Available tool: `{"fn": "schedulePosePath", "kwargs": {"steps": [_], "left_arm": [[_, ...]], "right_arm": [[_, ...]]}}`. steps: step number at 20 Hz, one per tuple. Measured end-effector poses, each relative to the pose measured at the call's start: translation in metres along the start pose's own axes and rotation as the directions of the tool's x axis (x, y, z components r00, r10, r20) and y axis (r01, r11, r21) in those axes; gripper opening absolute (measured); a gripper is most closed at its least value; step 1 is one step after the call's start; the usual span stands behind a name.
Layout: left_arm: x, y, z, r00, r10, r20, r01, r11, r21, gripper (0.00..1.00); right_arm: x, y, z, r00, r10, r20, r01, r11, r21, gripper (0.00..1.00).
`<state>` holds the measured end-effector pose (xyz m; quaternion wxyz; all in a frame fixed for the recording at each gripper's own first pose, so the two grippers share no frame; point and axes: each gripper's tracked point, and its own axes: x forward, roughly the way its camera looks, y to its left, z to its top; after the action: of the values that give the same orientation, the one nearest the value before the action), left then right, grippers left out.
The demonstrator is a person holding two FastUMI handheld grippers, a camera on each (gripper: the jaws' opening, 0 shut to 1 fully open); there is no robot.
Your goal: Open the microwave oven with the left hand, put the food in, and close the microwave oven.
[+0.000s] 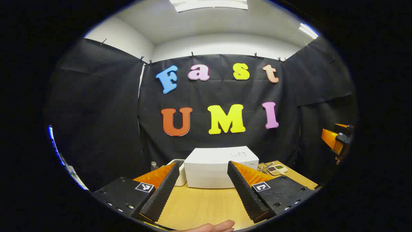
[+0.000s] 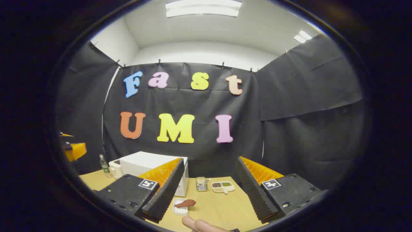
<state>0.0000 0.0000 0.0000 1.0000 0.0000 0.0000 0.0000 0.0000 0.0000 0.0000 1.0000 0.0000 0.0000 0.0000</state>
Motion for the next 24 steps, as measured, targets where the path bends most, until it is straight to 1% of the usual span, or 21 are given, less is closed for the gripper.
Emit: {"fn": "schedulePosePath", "kwargs": {"steps": [1,2,3,4,5,6,10,11,13,14,15,18,19,20,21,24], "left_arm": [[0.000,-0.001,0.001,1.000,-0.001,0.003,0.001,1.000,0.004,0.95],[0.001,-0.002,0.001,1.000,-0.006,0.002,0.006,1.000,0.002,0.95],[0.001,-0.003,0.001,1.000,-0.011,0.001,0.011,1.000,-0.001,0.95],[0.001,-0.003,0.002,1.000,-0.012,0.001,0.012,1.000,-0.002,0.95],[0.002,-0.003,0.004,1.000,-0.011,0.005,0.011,1.000,-0.003,0.95],[0.003,-0.004,0.007,1.000,-0.012,0.008,0.012,1.000,-0.003,0.95],[0.006,-0.010,0.012,1.000,-0.024,0.009,0.024,1.000,-0.011,0.95],[0.007,-0.010,0.013,1.000,-0.024,0.011,0.024,1.000,-0.011,0.95],[0.011,-0.012,0.012,1.000,-0.022,0.008,0.022,1.000,-0.009,0.95],[0.012,-0.011,0.013,1.000,-0.013,0.011,0.013,1.000,-0.014,0.95],[0.012,-0.009,0.017,1.000,0.000,0.021,0.000,1.000,-0.025,0.95],[0.021,-0.016,0.018,0.999,-0.011,0.037,0.013,0.999,-0.037,0.95],[0.026,-0.016,0.018,0.999,-0.009,0.038,0.010,0.999,-0.038,0.95],[0.031,-0.016,0.017,0.999,-0.005,0.037,0.006,0.999,-0.041,0.95],[0.038,-0.019,0.015,0.999,-0.008,0.033,0.010,0.999,-0.047,0.95],[0.062,-0.031,0.005,1.000,-0.021,0.022,0.023,0.998,-0.059,0.95]], "right_arm": [[0.000,-0.002,0.002,1.000,-0.003,0.004,0.003,1.000,-0.002,1.00],[0.000,-0.003,0.004,1.000,-0.007,0.010,0.007,1.000,-0.004,0.95],[-0.001,-0.004,0.007,1.000,-0.011,0.017,0.011,1.000,-0.005,0.95],[-0.001,-0.005,0.009,1.000,-0.015,0.025,0.015,1.000,-0.008,1.00],[-0.002,-0.006,0.013,0.999,-0.019,0.034,0.019,1.000,-0.014,1.00],[-0.003,-0.009,0.015,0.999,-0.025,0.044,0.026,0.999,-0.022,0.95],[-0.005,-0.010,0.025,0.996,-0.037,0.079,0.040,0.999,-0.037,0.95],[-0.006,-0.009,0.027,0.996,-0.033,0.082,0.036,0.999,-0.036,1.00],[-0.005,-0.009,0.026,0.996,-0.031,0.081,0.034,0.999,-0.039,1.00],[-0.005,-0.009,0.026,0.996,-0.031,0.079,0.034,0.999,-0.040,0.95],[-0.004,-0.009,0.026,0.997,-0.030,0.077,0.033,0.999,-0.038,1.00],[0.002,-0.011,0.020,0.998,-0.034,0.058,0.036,0.999,-0.033,1.00],[0.004,-0.012,0.019,0.998,-0.035,0.053,0.037,0.999,-0.030,0.95],[0.007,-0.013,0.018,0.998,-0.036,0.047,0.038,0.999,-0.026,0.95],[0.010,-0.013,0.017,0.998,-0.037,0.041,0.037,0.999,-0.017,1.00],[0.015,-0.012,0.013,1.000,-0.020,0.021,0.020,1.000,0.013,1.00]]}}
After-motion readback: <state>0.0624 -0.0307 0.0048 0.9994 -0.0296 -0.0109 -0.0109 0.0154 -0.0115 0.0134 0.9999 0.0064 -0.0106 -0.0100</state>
